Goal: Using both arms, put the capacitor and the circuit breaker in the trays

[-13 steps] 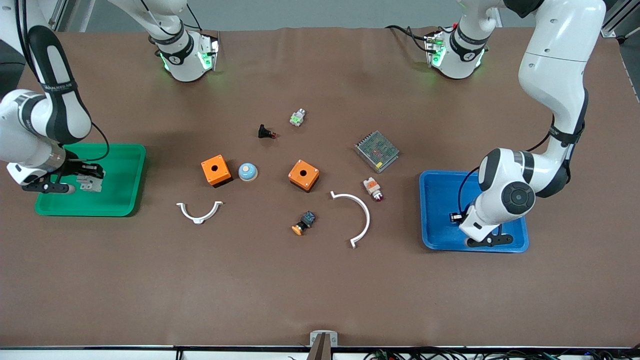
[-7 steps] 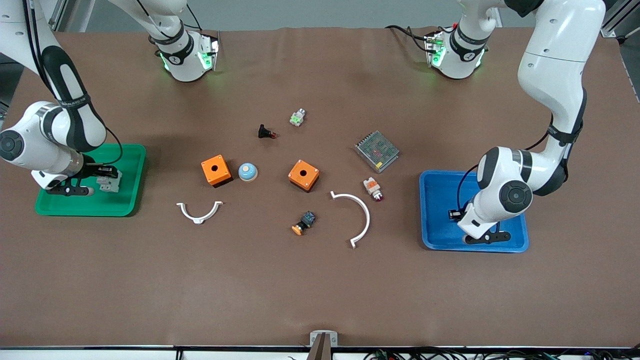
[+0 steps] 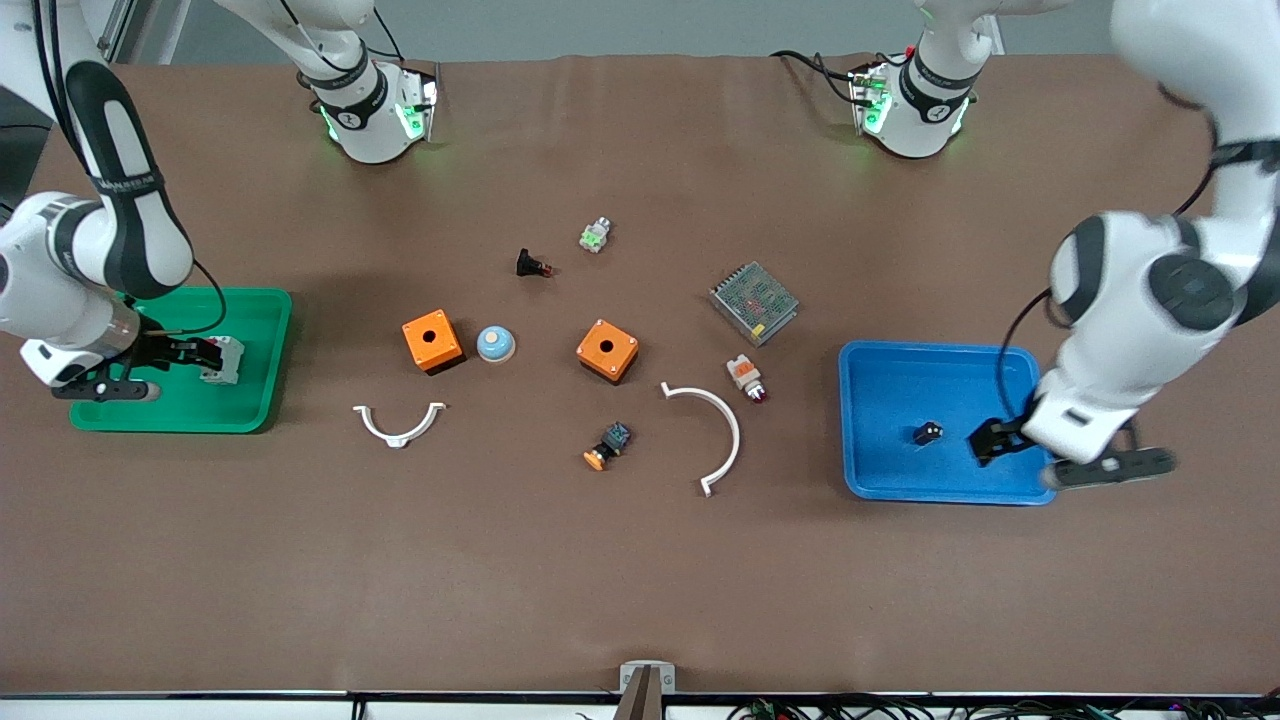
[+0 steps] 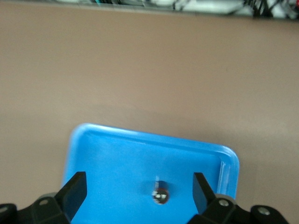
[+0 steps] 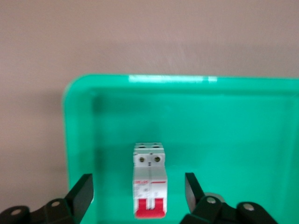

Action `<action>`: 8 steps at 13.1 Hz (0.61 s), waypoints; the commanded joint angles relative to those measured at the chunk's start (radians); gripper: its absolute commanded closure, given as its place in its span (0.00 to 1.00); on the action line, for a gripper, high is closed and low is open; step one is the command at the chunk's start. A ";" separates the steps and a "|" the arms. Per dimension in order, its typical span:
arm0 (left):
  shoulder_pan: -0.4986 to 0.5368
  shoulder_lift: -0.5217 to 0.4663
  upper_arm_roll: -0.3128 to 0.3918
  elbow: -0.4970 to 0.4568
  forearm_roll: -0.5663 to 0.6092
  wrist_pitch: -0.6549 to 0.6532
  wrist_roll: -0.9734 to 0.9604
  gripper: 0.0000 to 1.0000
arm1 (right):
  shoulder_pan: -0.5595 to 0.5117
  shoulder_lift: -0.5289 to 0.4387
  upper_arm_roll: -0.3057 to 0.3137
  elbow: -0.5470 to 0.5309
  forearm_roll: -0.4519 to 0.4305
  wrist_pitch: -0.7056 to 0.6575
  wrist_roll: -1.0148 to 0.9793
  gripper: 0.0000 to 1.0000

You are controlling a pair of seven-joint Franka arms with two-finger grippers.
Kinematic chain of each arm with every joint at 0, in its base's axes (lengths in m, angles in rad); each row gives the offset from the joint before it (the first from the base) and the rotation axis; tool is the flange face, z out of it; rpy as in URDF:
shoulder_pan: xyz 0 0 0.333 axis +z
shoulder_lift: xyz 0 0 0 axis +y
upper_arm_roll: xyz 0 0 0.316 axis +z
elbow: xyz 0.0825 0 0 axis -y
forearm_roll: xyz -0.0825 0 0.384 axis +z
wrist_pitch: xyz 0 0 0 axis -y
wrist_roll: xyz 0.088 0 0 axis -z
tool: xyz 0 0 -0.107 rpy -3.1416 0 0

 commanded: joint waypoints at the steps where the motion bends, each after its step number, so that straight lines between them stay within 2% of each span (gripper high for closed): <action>1: 0.035 -0.070 -0.005 0.051 0.001 -0.105 0.131 0.00 | 0.051 -0.094 0.002 0.041 -0.004 -0.098 0.044 0.06; 5: 0.053 -0.136 -0.016 0.252 -0.061 -0.499 0.188 0.00 | 0.128 -0.191 0.002 0.110 0.011 -0.223 0.139 0.02; 7: 0.052 -0.181 -0.016 0.280 -0.105 -0.628 0.188 0.00 | 0.133 -0.199 0.010 0.186 0.052 -0.314 0.157 0.02; 8: 0.053 -0.208 -0.014 0.277 -0.115 -0.656 0.190 0.00 | 0.120 -0.199 0.038 0.232 0.074 -0.366 0.176 0.02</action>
